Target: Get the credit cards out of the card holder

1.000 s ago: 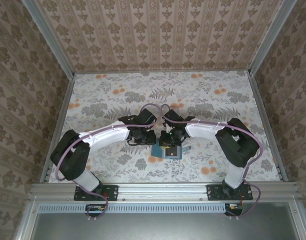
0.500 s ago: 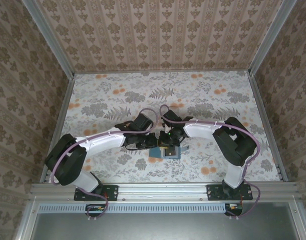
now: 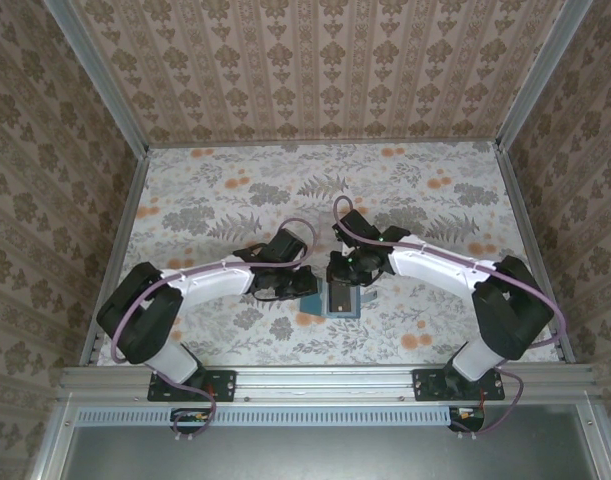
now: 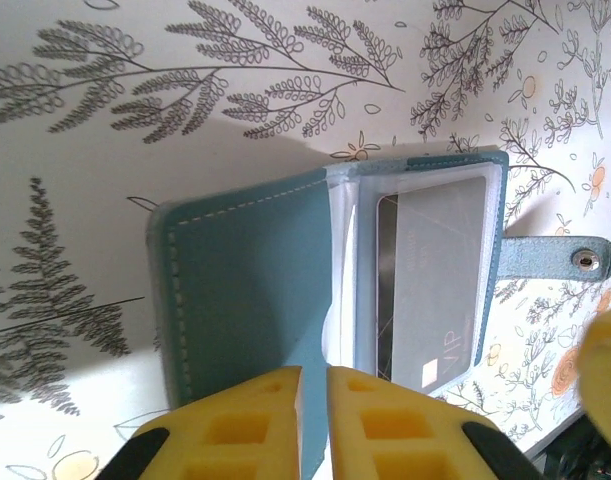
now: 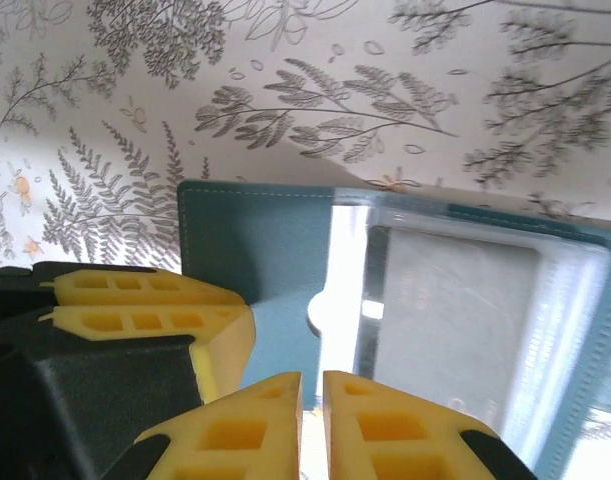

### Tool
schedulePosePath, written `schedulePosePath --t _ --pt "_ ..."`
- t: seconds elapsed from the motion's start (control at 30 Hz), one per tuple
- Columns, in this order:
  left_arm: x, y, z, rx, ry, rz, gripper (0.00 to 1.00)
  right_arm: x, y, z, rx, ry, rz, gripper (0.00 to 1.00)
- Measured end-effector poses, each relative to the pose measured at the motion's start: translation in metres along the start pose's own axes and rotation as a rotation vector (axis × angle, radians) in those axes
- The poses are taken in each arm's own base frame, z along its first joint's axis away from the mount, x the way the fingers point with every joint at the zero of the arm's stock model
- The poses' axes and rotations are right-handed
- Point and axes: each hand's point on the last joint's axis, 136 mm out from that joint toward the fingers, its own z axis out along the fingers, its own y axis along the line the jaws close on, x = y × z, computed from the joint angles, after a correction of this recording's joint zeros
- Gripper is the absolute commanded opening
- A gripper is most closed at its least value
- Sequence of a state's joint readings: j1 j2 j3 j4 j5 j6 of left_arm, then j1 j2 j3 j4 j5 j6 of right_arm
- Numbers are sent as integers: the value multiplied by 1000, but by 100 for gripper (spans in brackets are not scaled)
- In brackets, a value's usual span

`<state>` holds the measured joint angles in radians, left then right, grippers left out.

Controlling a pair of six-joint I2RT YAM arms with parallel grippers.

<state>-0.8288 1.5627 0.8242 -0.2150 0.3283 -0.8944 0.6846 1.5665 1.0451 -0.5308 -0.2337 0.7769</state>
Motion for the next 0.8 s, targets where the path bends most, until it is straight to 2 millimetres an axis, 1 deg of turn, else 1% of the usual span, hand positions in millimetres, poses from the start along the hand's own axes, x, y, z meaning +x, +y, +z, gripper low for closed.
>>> schedulePosePath --t 0.1,0.23,0.33,0.43,0.53,0.7,0.8 --pt "1 -2 5 15 16 -1 20 2 -12 -3 29 -7 1 21" --pt "0 -7 13 27 39 1 22 15 -35 3 80 24 20 27" --pt "0 -12 19 35 55 8 23 22 -46 6 110 41 27 33" --pt "3 -15 25 37 74 20 23 25 -51 8 122 47 31 37" --pt "4 -15 29 24 87 31 23 27 -54 10 127 52 34 40" --pt "3 -14 30 6 90 42 24 28 -56 11 132 57 34 43" --pt "3 -13 31 -1 95 43 27 28 -57 13 137 62 36 43"
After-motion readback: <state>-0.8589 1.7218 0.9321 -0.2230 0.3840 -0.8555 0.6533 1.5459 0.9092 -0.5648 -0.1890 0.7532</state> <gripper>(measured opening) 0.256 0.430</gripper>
